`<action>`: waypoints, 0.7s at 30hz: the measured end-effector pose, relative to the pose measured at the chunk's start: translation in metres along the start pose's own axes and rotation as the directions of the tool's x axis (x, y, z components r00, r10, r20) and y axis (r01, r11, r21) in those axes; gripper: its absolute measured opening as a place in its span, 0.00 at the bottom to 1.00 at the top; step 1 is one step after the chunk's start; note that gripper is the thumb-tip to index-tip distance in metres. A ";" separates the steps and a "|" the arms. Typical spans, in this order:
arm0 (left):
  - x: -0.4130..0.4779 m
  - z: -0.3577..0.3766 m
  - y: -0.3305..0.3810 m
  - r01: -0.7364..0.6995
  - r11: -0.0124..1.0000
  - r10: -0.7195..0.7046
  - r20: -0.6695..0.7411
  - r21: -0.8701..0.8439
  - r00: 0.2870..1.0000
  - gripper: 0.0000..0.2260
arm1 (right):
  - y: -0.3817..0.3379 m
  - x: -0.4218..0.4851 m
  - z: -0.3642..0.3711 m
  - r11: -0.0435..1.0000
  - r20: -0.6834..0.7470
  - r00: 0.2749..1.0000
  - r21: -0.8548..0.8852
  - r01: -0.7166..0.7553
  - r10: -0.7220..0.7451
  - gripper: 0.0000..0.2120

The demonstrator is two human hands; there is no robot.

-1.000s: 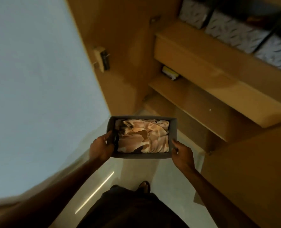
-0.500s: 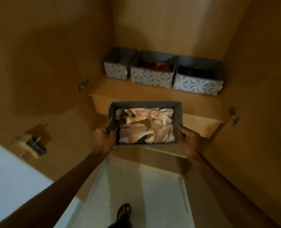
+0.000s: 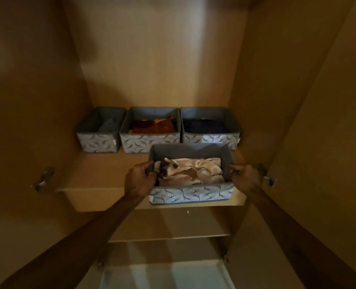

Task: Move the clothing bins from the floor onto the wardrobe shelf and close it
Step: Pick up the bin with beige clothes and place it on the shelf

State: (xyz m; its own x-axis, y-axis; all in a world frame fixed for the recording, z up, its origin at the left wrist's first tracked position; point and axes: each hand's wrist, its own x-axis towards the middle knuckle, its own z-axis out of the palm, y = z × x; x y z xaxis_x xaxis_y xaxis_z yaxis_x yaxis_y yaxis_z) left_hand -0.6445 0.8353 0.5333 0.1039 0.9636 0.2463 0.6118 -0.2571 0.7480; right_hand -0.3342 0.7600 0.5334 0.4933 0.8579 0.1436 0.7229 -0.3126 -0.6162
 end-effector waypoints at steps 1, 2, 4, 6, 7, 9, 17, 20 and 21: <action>0.011 0.006 0.004 -0.010 1.000 0.010 0.025 0.017 1.000 0.16 | 0.002 0.011 -0.002 0.999 -0.010 0.999 -0.011 -0.032 0.032 0.16; 0.022 0.013 0.009 -0.028 0.999 0.027 0.049 0.029 0.998 0.17 | 0.006 0.023 -0.006 0.998 -0.025 0.997 -0.019 -0.068 0.067 0.15; 0.040 0.028 0.021 -0.045 0.998 0.040 0.094 0.049 0.995 0.20 | 0.013 0.046 -0.013 0.993 -0.036 0.993 -0.026 -0.112 0.111 0.15; 0.053 0.043 0.034 -0.029 0.998 0.023 0.117 0.053 0.993 0.13 | 0.021 0.064 -0.020 0.992 -0.028 0.992 -0.013 -0.127 0.127 0.14; 0.061 0.052 0.040 -0.021 0.999 0.015 0.123 0.048 0.992 0.10 | 0.027 0.073 -0.024 0.991 -0.031 0.991 -0.006 -0.133 0.133 0.14; 0.072 0.065 0.052 -0.025 0.998 0.019 0.132 0.049 0.991 0.08 | 0.036 0.087 -0.030 0.987 -0.041 0.986 0.016 -0.161 0.162 0.15; 0.083 0.111 0.063 0.047 0.995 -0.022 0.270 -0.084 0.963 0.19 | 0.063 0.100 -0.029 0.978 0.023 0.981 0.070 -0.194 0.193 0.19; 0.072 0.104 0.064 -0.012 0.998 0.031 0.289 -0.068 0.957 0.15 | 0.066 0.090 -0.023 0.983 0.053 0.981 -0.008 -0.185 0.185 0.15; 0.069 0.101 0.064 -0.037 0.998 0.049 0.314 -0.044 0.948 0.16 | 0.067 0.088 -0.021 0.985 0.051 0.984 -0.037 -0.168 0.170 0.13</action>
State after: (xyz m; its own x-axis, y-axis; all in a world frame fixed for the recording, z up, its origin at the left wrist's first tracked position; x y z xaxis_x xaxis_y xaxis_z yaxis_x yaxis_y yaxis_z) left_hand -0.5186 0.8923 0.5356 0.3747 0.9240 0.0761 0.5724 -0.2951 0.7650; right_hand -0.2326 0.8056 0.5212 0.5836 0.8120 -0.0028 0.6471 -0.4672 -0.6025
